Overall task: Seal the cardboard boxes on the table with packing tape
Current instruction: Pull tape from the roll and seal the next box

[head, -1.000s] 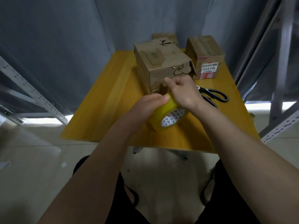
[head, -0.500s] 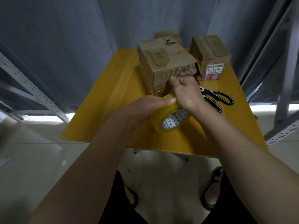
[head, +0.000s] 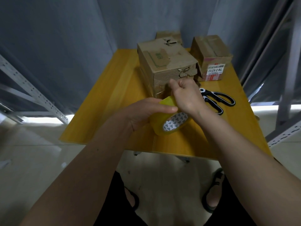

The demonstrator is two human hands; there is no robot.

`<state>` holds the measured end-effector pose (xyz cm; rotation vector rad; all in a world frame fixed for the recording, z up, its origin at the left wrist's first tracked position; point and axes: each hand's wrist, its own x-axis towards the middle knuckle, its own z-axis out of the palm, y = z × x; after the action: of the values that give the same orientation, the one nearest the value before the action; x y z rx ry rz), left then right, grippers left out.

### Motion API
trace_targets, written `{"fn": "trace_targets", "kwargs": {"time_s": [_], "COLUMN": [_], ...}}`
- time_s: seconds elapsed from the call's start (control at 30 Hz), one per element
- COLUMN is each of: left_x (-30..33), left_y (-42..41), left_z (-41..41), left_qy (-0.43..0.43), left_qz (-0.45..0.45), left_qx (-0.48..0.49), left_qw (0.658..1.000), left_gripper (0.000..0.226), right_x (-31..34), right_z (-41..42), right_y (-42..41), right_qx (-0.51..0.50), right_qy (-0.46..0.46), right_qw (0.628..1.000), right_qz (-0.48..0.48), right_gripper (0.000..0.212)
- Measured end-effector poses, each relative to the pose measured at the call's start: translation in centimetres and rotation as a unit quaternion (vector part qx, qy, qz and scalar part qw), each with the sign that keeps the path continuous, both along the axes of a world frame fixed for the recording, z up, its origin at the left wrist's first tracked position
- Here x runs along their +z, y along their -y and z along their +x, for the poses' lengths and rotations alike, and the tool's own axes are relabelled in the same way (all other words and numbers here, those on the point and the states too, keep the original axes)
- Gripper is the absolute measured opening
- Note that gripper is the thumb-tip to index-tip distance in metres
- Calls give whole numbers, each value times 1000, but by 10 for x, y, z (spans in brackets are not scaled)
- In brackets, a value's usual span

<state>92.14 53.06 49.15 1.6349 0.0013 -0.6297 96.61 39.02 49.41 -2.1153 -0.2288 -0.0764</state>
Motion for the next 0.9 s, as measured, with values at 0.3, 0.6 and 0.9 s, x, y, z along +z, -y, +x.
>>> {"fn": "trace_targets", "kwargs": {"time_s": [0.3, 0.6, 0.9], "left_x": [9, 6, -1], "left_y": [1, 8, -6], "left_z": [0, -3, -6], "left_qy": [-30, 4, -15], "left_qz": [24, 53, -45], "left_qx": [7, 39, 3], "left_qw": [999, 998, 999], "left_gripper": [34, 39, 46], "right_x": [4, 3, 5], "right_z": [-2, -5, -6], "right_y": [-2, -2, -7], "right_qx": [-3, -12, -6], "right_qy": [0, 9, 4], "right_qw": [1000, 1000, 999], "right_qz": [-15, -24, -34], "right_gripper": [50, 52, 52]}}
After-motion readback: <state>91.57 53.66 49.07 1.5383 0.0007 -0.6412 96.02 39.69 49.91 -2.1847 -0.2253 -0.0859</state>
